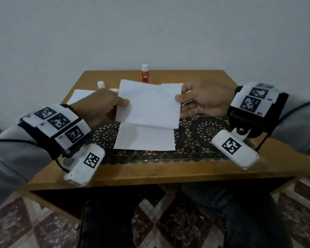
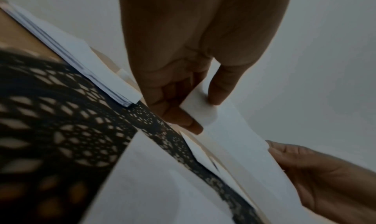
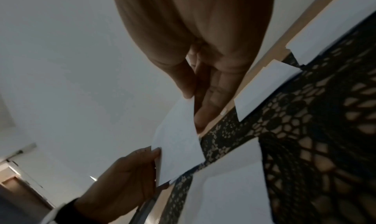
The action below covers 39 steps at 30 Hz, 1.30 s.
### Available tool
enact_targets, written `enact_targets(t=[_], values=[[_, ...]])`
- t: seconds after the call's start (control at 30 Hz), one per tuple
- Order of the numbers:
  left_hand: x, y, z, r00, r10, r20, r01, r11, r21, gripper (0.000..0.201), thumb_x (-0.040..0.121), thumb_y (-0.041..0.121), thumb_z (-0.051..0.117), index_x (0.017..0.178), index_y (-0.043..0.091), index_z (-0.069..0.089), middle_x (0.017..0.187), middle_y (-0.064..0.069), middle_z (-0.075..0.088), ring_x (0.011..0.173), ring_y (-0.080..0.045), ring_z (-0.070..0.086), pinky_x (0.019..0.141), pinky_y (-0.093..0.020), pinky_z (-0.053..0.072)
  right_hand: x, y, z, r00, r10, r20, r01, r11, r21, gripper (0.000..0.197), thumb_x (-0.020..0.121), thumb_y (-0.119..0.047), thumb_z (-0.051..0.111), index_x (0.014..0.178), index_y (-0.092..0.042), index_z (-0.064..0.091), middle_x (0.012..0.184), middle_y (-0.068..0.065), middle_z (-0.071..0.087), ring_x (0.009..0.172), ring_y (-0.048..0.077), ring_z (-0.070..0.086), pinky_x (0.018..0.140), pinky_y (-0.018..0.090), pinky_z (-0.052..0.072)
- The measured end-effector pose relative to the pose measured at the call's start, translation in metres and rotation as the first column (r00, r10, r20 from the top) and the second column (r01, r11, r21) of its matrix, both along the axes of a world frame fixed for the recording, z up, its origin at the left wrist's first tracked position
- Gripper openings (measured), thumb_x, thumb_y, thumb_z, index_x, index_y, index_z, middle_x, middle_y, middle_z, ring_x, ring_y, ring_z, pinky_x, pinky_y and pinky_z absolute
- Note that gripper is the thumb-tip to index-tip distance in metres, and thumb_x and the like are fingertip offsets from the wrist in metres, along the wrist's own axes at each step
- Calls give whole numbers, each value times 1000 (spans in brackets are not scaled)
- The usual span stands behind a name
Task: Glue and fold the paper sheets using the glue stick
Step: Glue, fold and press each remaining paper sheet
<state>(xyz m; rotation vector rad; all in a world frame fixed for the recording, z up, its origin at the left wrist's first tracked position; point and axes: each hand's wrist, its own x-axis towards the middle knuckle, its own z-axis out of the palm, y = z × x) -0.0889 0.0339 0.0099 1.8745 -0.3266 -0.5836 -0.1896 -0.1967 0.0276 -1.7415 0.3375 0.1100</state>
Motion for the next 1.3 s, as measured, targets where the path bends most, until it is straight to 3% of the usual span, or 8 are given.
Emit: enact_targets(t=[0.13,0.27,0.37,0.4,0.47,0.57,0.83,1.3], values=[[2,8,-3,988,-33,148,12,990,140,28,93,21,59,99,-6,62,98,-11,69,86,-27,65,79,-38,50,2,5,-11,996,19,-84,-24,998,-63,20,92,-5,61,75,-5,50,93,24,63,65,27,72,52,25,56],[3,13,-4,986,10,167,-46,975,218,37,94,24,56,96,-12,60,104,-22,65,92,-34,63,90,-46,50,6,10,-20,992,44,-120,-56,993,-102,15,91,-6,63,80,0,56,82,22,68,62,25,72,51,24,57],[3,14,-11,986,-17,166,-33,955,294,33,94,16,56,66,-2,57,70,-10,63,60,-15,60,59,-24,50,8,11,-27,989,52,-139,-72,987,-143,14,91,-7,63,82,3,59,75,20,69,61,24,71,51,24,57],[4,14,-14,986,-45,160,-9,945,326,34,93,14,59,63,-2,56,67,-10,61,60,-15,58,60,-24,50,8,11,-29,988,53,-144,-76,984,-160,14,91,-7,64,81,3,59,74,20,69,61,24,71,50,23,56],[7,17,-17,980,-121,157,48,914,404,32,90,16,63,74,-11,60,77,-18,63,71,-24,59,69,-31,50,9,11,-32,986,61,-156,-92,975,-200,16,91,-8,64,80,3,60,74,20,70,59,23,70,49,23,55],[11,18,-20,968,-181,174,77,873,481,31,89,20,65,84,-10,66,81,-15,65,73,-21,59,64,-26,49,11,11,-35,977,94,-189,-144,952,-271,19,92,-11,64,79,2,61,72,18,69,58,22,69,48,24,54],[16,15,-21,921,-331,203,138,767,627,41,88,24,66,53,9,52,59,-4,53,59,-16,48,63,-28,43,10,8,-40,968,133,-213,-204,912,-356,20,89,-12,67,74,-2,60,69,14,67,59,20,64,53,25,53],[10,11,-23,879,-402,257,121,709,694,43,88,26,66,53,12,46,55,-1,45,54,-13,39,57,-26,32,9,10,-48,980,133,-151,-187,876,-445,18,89,-14,68,79,-1,60,65,9,66,53,14,63,49,21,52]])
